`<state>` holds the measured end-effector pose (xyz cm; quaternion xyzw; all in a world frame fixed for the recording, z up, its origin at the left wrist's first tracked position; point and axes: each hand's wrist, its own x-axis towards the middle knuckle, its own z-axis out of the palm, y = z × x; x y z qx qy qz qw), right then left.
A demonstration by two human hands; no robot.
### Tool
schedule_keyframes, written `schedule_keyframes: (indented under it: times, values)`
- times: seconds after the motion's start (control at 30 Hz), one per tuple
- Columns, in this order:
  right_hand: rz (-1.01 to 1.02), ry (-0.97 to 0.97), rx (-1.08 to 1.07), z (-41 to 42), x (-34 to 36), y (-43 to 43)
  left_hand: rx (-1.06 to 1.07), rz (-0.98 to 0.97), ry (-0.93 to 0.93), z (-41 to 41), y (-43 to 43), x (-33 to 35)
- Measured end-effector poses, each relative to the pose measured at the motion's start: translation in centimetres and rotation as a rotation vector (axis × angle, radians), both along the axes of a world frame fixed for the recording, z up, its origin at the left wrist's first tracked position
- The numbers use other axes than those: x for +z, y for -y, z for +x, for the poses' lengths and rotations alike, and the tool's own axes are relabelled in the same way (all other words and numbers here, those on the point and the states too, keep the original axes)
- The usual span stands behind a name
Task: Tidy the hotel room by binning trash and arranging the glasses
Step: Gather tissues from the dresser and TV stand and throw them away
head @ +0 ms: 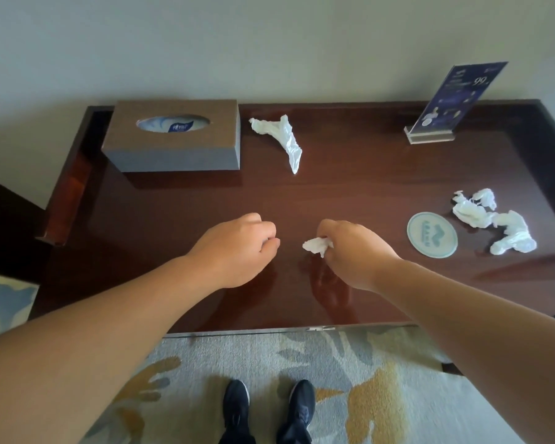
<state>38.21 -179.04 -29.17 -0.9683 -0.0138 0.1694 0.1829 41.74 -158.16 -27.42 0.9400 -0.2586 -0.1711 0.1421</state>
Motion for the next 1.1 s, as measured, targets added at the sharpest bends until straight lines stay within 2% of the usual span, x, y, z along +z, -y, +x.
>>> schedule_keyframes:
  times: [0.37, 0.53, 0.7, 1.1]
  values:
    - [0.15, 0.126, -0.008, 1.6, 8.0, 1.4, 0.028, -0.089, 0.152, 1.1, 1.5, 5.9]
    - [0.062, 0.192, 0.024, 2.1, 10.9, 2.2, 0.061, -0.04, 0.216, 1.5, 2.7, 8.9]
    - [0.089, 0.284, 0.045, 2.4, 12.9, 3.2, 0.091, -0.032, 0.289, 2.0, 3.4, 10.8]
    - [0.122, 0.327, 0.02, 5.1, 13.0, 3.8, 0.072, -0.026, 0.252, 6.1, 3.9, 10.9]
